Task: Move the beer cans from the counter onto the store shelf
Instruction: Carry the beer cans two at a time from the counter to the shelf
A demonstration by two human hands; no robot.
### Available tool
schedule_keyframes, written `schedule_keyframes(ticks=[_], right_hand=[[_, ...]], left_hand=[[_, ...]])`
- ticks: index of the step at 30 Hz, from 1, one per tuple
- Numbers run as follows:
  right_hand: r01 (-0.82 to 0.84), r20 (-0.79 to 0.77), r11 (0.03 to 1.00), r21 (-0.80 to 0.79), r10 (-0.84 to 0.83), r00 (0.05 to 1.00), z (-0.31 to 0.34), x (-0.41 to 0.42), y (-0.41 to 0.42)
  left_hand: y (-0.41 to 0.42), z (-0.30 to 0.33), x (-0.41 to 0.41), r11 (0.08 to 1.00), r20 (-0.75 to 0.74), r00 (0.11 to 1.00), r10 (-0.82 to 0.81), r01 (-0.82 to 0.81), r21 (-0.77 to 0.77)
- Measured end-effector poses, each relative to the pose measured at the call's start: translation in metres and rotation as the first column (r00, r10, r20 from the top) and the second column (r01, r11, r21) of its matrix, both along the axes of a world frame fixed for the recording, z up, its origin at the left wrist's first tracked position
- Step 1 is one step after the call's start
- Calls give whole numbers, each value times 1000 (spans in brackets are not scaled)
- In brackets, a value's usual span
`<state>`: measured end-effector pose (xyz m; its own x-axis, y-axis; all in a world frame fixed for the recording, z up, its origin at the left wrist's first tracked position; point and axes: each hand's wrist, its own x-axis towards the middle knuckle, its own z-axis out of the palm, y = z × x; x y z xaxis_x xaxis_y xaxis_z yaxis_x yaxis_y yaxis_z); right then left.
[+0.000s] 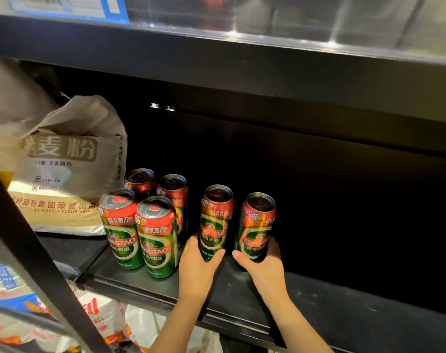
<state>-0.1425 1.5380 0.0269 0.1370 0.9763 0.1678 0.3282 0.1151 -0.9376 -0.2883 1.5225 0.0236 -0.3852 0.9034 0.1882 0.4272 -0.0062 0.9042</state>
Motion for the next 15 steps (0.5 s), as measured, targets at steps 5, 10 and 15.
schedule_keyframes(ticks=[5, 10, 15], right_hand=[[-20, 50, 1000, 5, 20, 999, -2, 2, 0], [-20, 78, 1000, 9, 19, 997, -1, 0, -1], [-90, 45, 996, -20, 91, 995, 3, 1, -2]], left_hand=[[-1, 0, 1, 999, 30, 999, 33, -33, 32], [-1, -1, 3, 998, 3, 999, 54, -54, 28], [-4, 2, 7, 995, -69, 994, 86, -83, 53]])
